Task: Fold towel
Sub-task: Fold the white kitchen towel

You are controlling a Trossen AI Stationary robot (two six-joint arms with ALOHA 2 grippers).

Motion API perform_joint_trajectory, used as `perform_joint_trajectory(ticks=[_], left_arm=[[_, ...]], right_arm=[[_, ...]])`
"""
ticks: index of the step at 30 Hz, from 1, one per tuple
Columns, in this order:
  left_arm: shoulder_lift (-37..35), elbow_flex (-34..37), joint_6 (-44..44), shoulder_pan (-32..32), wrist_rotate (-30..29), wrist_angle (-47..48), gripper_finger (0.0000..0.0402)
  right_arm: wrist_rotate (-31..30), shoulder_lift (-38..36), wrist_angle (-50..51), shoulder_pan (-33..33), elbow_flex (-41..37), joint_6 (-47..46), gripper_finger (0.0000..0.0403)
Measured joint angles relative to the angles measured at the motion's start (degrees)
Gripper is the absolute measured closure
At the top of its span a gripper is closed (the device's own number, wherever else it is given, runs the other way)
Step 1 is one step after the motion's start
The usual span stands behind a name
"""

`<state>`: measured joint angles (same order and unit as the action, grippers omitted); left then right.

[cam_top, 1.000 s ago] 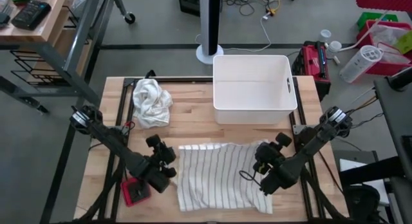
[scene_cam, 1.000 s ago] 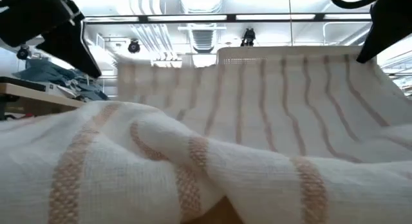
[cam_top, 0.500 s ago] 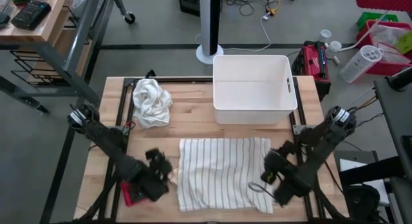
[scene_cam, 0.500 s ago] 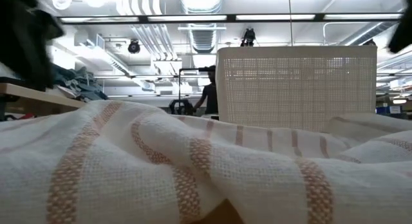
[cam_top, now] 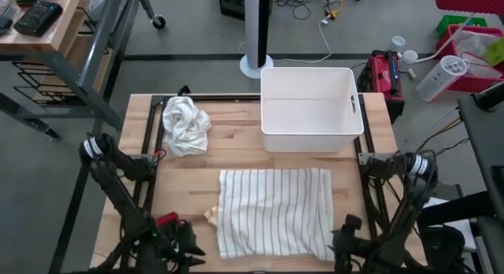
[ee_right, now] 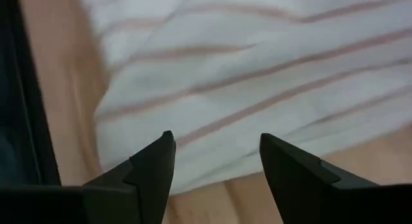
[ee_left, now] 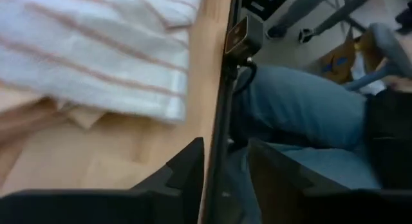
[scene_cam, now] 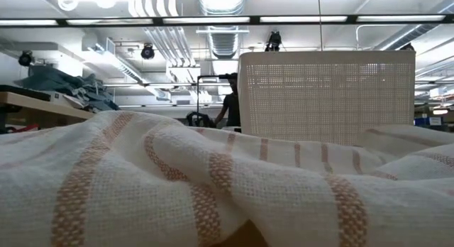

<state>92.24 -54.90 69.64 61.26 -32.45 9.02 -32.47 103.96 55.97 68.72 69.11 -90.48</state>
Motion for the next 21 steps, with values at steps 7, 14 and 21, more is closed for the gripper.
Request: perform_joint_trajectory(ticks=[7,14,21], left_arm=[[9.09,-3.14,-8.28,-1.42,2.69,-3.13,0.0309],[19.63,-14.98,-16.96,-2.28,0.86,0.39,0.0297],[27.63,-29.93,-17.24,-3.78,-2.86,24.52,0.0276]], right_arm=[[0.86,9.74,1.58,1.28,5.09,4.15,0.0192],[0.75,13.93,2.44,1.28,12.66,12.32,0.0192],[0.95,14.36,1.67,0.88,14.0,12.35,0.0199]])
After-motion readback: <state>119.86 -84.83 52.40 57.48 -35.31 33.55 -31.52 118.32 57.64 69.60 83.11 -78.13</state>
